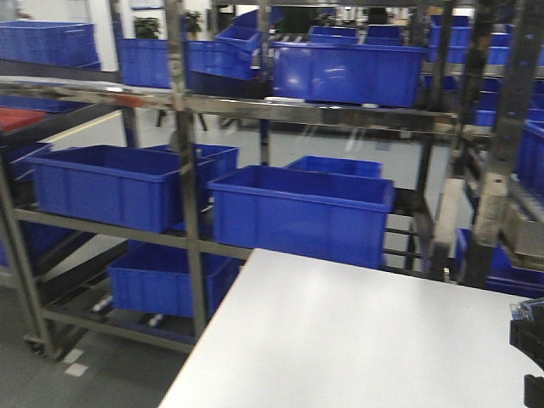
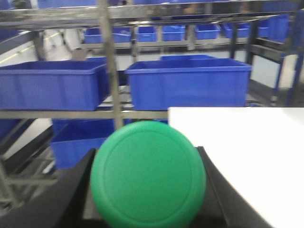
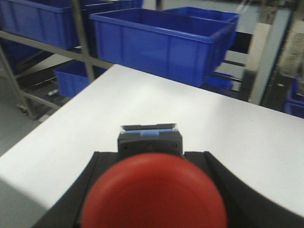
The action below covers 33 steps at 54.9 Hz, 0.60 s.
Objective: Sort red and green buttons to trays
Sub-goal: 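Drive the base away from the table holding both buttons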
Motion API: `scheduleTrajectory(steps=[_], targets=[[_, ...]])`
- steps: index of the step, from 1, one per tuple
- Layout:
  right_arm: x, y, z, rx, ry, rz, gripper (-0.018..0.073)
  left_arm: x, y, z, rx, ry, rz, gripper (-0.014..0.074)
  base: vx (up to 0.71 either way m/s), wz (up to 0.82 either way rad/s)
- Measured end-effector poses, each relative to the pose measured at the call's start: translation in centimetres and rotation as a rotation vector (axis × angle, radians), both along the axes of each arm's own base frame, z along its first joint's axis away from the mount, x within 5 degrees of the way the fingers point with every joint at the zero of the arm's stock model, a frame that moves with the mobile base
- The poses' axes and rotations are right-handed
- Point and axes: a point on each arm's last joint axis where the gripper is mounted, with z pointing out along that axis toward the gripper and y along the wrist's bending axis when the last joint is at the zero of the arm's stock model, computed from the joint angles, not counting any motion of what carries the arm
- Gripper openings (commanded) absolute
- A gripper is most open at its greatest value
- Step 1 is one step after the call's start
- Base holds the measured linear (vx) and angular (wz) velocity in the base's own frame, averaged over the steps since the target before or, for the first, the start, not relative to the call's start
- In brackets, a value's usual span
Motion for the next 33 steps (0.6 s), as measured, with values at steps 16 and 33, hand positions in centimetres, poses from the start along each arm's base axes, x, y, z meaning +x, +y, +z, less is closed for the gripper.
scheduleTrajectory(steps=[16,33], targets=[[0.00,0.00,0.00,0.000,0.000,0.000,-0.0009,0.00,0.00,0.00,0.000,0.000,0.000,0.0000,-0.10,0.48],[0.00,0.00,0.00,0.000,0.000,0.000,-0.0009,0.00,0.00,0.00,0.000,0.000,0.000,0.0000,-0.06,0.48]])
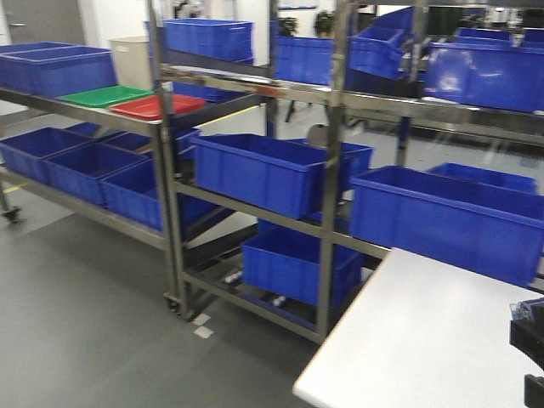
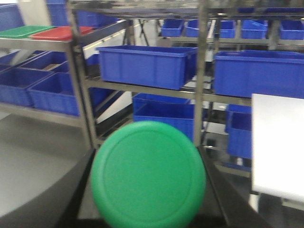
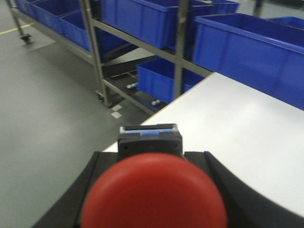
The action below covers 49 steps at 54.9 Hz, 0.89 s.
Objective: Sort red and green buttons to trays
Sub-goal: 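Drive the base away from the table holding both buttons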
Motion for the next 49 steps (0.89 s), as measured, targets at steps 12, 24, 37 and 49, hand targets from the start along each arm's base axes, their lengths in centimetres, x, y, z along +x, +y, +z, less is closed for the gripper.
scheduleTrajectory(steps=[12,24,37,49], targets=[[0.00,0.00,0.00,0.000,0.000,0.000,-0.0009,0.00,0.00,0.00,0.000,0.000,0.000,0.0000,-0.02,0.52],[0.00,0.00,0.00,0.000,0.000,0.000,-0.0009,0.00,0.00,0.00,0.000,0.000,0.000,0.0000,0.02,0.55],[0.00,0.00,0.00,0.000,0.000,0.000,-0.0009,0.00,0.00,0.00,0.000,0.000,0.000,0.0000,0.05,0.53],[0.00,0.00,0.00,0.000,0.000,0.000,-0.0009,0.00,0.00,0.00,0.000,0.000,0.000,0.0000,0.09,0.49]])
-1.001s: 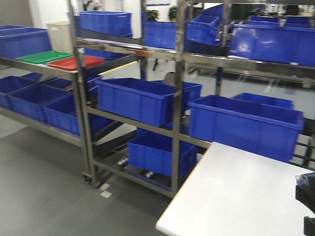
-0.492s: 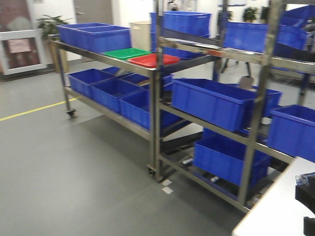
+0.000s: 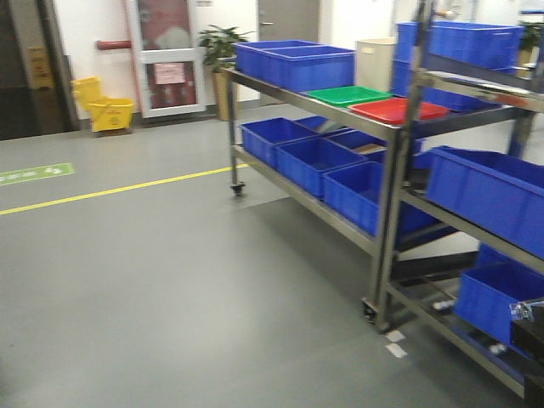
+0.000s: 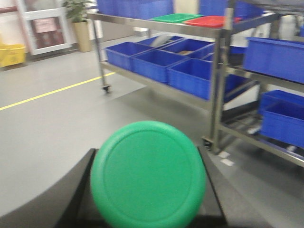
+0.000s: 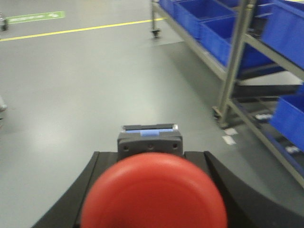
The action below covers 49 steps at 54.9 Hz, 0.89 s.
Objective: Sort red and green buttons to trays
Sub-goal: 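Drive the base away from the table holding both buttons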
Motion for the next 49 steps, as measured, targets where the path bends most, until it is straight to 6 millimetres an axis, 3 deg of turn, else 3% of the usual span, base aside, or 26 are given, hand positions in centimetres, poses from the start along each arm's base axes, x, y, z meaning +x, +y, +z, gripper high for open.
scheduleTrajectory(steps=[49], targets=[[0.00,0.00,0.00,0.000,0.000,0.000,-0.0009,0.00,0.00,0.00,0.000,0.000,0.000,0.0000,0.16,0.39]])
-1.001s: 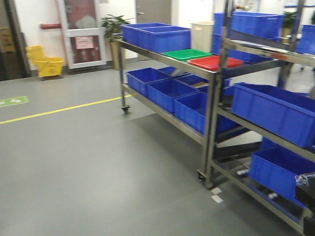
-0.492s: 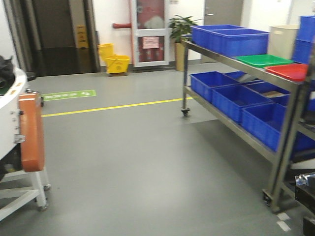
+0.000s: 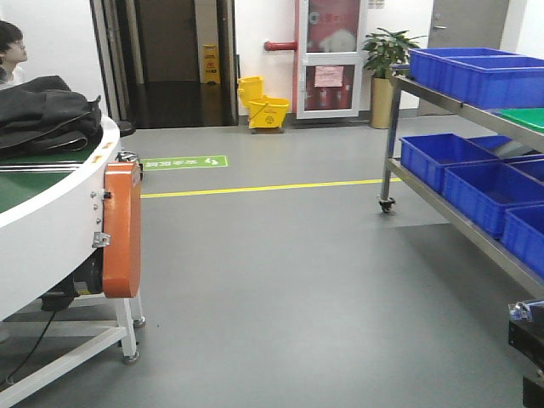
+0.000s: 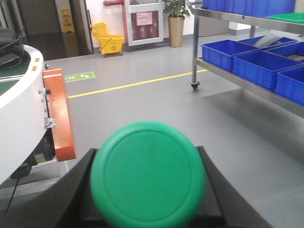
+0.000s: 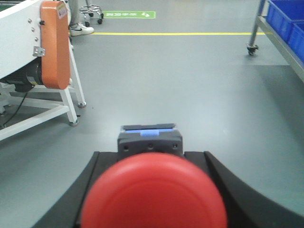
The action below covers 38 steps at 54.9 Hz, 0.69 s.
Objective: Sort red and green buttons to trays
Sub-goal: 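Drive the base away from the table holding both buttons, then drive to the shelf and stop before the green and red trays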
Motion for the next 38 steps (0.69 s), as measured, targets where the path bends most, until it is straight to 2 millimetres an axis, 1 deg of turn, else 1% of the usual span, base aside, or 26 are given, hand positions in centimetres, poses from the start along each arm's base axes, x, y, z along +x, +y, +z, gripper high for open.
scheduleTrajectory(steps=[13,38], targets=[[0.00,0.00,0.00,0.000,0.000,0.000,-0.0009,0.00,0.00,0.00,0.000,0.000,0.000,0.0000,0.26,0.06],[0.00,0.00,0.00,0.000,0.000,0.000,-0.0009,0.00,0.00,0.00,0.000,0.000,0.000,0.0000,0.38,-0.10]])
